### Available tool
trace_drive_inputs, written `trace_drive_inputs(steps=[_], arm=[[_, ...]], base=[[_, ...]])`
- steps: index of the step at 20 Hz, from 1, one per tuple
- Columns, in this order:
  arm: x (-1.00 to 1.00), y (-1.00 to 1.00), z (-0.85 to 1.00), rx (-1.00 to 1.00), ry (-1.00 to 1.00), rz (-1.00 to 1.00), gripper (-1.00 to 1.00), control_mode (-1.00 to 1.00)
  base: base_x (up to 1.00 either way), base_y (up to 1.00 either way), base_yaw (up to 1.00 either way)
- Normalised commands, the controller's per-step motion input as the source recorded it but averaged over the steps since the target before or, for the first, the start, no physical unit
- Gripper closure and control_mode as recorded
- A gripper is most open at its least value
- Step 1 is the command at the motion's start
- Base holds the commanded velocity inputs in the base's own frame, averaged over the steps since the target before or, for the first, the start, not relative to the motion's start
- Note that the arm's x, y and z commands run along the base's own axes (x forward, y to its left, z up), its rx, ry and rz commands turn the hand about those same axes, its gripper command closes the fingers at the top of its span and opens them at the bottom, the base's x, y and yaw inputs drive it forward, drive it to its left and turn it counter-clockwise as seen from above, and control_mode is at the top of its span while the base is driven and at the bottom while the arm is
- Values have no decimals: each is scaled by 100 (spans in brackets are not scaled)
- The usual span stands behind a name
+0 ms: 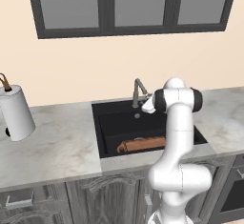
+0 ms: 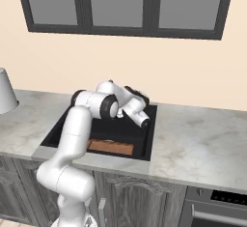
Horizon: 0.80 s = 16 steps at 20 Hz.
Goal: Turn on the sink faucet with hot water and rinse the cutting board for ten seconds, then turn off the faucet. Push the cutting board to reach the water if necessary.
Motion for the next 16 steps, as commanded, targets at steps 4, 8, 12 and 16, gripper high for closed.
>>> trace_drive_inputs(steps=[4, 8, 12, 16], arm=[[-20, 0, 46, 36, 0, -1, -100, -100], [-37, 0, 28, 25, 0, 0, -100, -100], [-41, 0, 23, 14, -6, 0, -100, -100], [-35, -15, 14, 7, -3, -2, -100, -100]], base=[[0, 0, 0], [0, 0, 0], [0, 0, 0], [0, 0, 0]])
